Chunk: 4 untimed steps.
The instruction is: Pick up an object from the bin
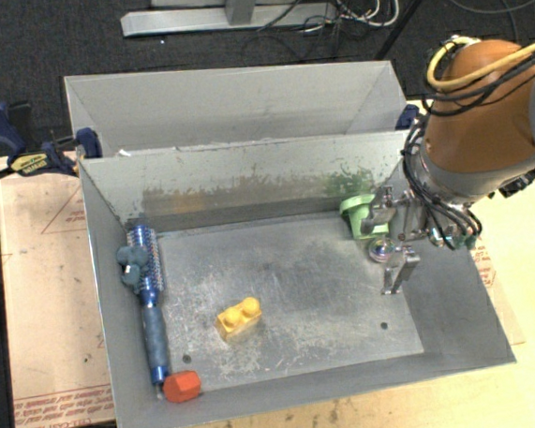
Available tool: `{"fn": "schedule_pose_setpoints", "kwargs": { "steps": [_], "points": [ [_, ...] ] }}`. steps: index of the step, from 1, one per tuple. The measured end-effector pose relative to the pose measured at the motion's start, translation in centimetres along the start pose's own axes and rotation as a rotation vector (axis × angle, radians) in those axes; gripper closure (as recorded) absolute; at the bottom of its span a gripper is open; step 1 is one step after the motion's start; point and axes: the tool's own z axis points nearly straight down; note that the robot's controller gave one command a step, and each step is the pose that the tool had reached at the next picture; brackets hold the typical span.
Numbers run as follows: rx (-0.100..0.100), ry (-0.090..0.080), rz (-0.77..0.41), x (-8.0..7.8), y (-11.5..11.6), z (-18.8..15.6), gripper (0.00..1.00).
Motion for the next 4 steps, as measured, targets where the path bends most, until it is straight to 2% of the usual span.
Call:
{"fn": "schedule_pose_setpoints", "kwargs": {
  "steps": [1,2,3,4],
  "points": [
    [0.001,-0.01,0.076,-6.0,6.8,16.3,0.0],
    [0.0,-0.015,0.154,-9.7,3.5,13.3,0.0],
    [-0.003,-0.008,0.192,-11.0,-2.8,13.5,0.0],
    [-0.001,-0.012,0.196,-11.6,-7.2,15.7,0.0]
  ]
}}
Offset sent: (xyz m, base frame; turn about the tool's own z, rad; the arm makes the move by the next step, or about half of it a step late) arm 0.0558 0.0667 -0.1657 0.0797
